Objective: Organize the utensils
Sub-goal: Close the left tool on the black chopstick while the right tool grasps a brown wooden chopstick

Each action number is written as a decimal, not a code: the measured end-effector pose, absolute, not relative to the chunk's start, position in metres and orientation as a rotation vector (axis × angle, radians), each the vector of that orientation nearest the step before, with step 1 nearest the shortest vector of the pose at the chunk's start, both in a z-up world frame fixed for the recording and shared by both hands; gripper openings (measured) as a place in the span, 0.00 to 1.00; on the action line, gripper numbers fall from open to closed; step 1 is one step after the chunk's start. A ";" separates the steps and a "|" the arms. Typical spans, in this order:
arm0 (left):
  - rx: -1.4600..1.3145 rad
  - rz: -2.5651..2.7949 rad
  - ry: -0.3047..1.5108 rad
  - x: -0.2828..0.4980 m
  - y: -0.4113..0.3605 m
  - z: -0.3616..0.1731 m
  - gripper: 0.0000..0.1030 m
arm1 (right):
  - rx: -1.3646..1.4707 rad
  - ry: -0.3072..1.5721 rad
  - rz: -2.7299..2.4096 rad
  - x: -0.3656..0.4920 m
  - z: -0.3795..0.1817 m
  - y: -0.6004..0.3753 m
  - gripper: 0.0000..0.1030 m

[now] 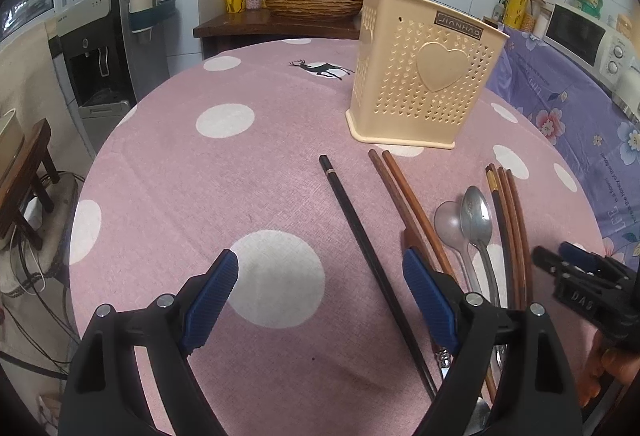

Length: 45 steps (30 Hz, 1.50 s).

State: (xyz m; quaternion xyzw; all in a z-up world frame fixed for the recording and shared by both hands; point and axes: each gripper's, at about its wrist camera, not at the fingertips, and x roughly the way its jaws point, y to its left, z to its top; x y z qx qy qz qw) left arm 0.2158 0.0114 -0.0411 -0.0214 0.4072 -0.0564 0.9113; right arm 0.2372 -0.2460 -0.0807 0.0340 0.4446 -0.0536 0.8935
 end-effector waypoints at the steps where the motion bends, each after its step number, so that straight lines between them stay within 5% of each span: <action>1: -0.044 -0.113 0.838 0.216 0.013 -0.041 0.81 | 0.104 0.923 -0.111 0.235 -0.080 -0.258 0.51; 9: -0.045 -0.114 0.859 0.231 0.010 -0.040 0.80 | 0.222 0.938 -0.040 0.248 -0.077 -0.264 0.46; 13: -0.014 -0.111 0.875 0.239 0.003 -0.041 0.67 | 0.215 0.931 -0.071 0.264 -0.077 -0.257 0.36; 22: -0.053 -0.081 0.953 0.265 -0.012 -0.052 0.41 | 0.211 0.946 -0.104 0.284 -0.073 -0.259 0.31; 31: -0.023 -0.012 0.989 0.282 -0.025 -0.069 0.35 | 0.230 0.960 -0.126 0.299 -0.079 -0.261 0.20; 37: -0.005 0.026 0.996 0.296 -0.028 -0.068 0.19 | 0.261 0.946 -0.161 0.315 -0.080 -0.264 0.11; 45: -0.007 0.040 0.979 0.297 -0.032 -0.070 0.11 | 0.253 0.933 -0.163 0.326 -0.081 -0.266 0.09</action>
